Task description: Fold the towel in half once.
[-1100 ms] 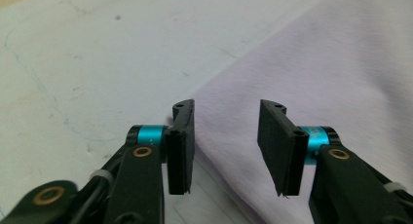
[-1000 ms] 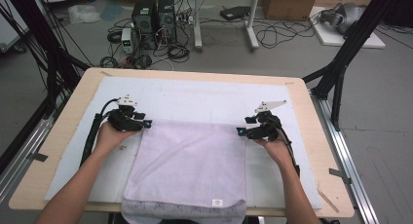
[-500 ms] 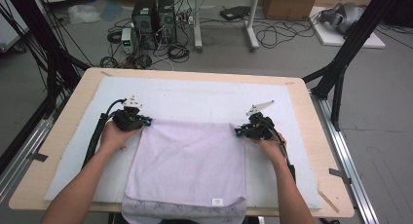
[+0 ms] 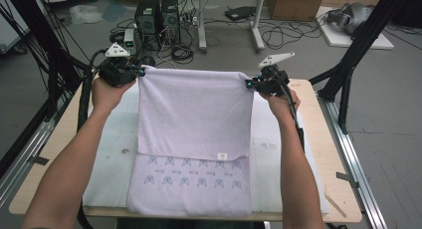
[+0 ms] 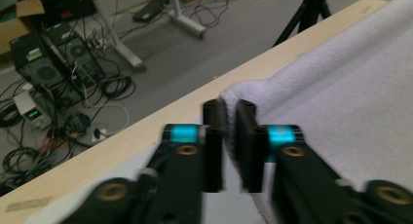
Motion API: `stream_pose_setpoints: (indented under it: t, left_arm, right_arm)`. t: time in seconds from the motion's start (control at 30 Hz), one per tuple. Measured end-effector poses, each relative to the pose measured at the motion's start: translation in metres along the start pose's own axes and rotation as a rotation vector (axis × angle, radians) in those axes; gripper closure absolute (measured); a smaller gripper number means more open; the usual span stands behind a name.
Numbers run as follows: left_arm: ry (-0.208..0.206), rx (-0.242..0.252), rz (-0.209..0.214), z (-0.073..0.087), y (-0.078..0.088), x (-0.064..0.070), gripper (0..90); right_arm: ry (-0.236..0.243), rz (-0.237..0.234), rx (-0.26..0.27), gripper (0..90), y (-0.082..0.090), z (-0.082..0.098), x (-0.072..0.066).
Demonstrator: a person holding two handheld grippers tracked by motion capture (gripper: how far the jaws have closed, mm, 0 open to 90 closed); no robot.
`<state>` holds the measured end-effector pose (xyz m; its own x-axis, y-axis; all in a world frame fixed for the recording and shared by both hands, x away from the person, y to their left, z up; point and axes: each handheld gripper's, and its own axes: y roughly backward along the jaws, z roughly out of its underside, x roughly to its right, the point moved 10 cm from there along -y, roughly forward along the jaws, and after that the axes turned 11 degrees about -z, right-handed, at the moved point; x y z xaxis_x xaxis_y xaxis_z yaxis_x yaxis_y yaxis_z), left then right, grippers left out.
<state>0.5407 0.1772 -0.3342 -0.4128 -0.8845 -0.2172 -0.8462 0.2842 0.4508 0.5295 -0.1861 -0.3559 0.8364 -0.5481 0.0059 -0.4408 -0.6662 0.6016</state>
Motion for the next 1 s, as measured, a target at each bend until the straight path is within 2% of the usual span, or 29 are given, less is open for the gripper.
stream_pose_setpoints:
  t: [0.03, 0.07, 0.1, 0.17, 0.23, 0.33, 0.4, 0.43, 0.47, 0.5, 0.6, 0.7, 0.77, 0.87, 1.0]
  left_arm:
    - [0.010, -0.017, -0.037, 0.002, -0.004, -0.004, 69.3]
    - [0.026, -0.036, -0.050, 0.007, -0.008, -0.007, 59.2]
    - [0.046, -0.052, -0.038, 0.014, -0.012, -0.006, 56.2]
    - [0.058, -0.072, -0.024, 0.031, -0.017, -0.004, 54.0]
    - [0.071, -0.085, 0.000, 0.050, -0.020, 0.001, 52.5]
    - [0.072, -0.120, 0.042, 0.078, -0.023, 0.010, 51.6]
    - [0.071, -0.128, 0.068, 0.093, -0.023, 0.016, 51.3]
    - [0.064, -0.135, 0.082, 0.100, -0.022, 0.019, 51.1]
    - [0.068, -0.137, 0.100, 0.107, -0.021, 0.023, 51.0]
    - [0.067, -0.134, 0.109, 0.111, -0.019, 0.026, 50.6]
    - [0.059, -0.120, 0.151, 0.120, -0.009, 0.037, 50.5]
    - [0.030, -0.108, 0.193, 0.128, 0.002, 0.051, 51.1]
    - [0.007, -0.097, 0.211, 0.134, 0.011, 0.061, 52.3]
    - [-0.005, -0.089, 0.240, 0.145, 0.023, 0.073, 53.7]
    - [-0.020, -0.081, 0.292, 0.156, 0.037, 0.086, 60.8]
  right_arm:
    - [-0.001, 0.013, -0.010, 70.5, -0.003, -0.002, 0.003]
    - [-0.004, 0.026, -0.018, 63.6, -0.007, 0.000, 0.007]
    - [-0.030, 0.019, -0.033, 58.8, -0.014, 0.006, 0.008]
    - [-0.090, -0.025, -0.062, 53.1, -0.030, 0.024, 0.008]
    - [-0.102, -0.054, -0.093, 51.7, -0.043, 0.043, 0.003]
    - [-0.121, -0.105, -0.095, 46.7, -0.053, 0.064, -0.007]
    - [-0.184, -0.163, -0.150, 43.5, -0.056, 0.077, -0.015]
    - [-0.179, -0.160, -0.160, 43.5, -0.056, 0.080, -0.017]
    - [-0.155, -0.138, -0.164, 44.4, -0.054, 0.083, -0.019]
    - [-0.110, -0.113, -0.139, 45.5, -0.051, 0.085, -0.023]
    - [-0.126, -0.142, -0.126, 45.8, -0.046, 0.094, -0.036]
    - [-0.096, -0.151, -0.119, 48.3, -0.041, 0.103, -0.051]
    - [-0.087, -0.174, -0.113, 49.9, -0.038, 0.110, -0.064]
    - [-0.078, -0.195, -0.120, 51.6, -0.038, 0.123, -0.081]
    - [-0.055, -0.243, -0.105, 60.7, -0.039, 0.132, -0.104]
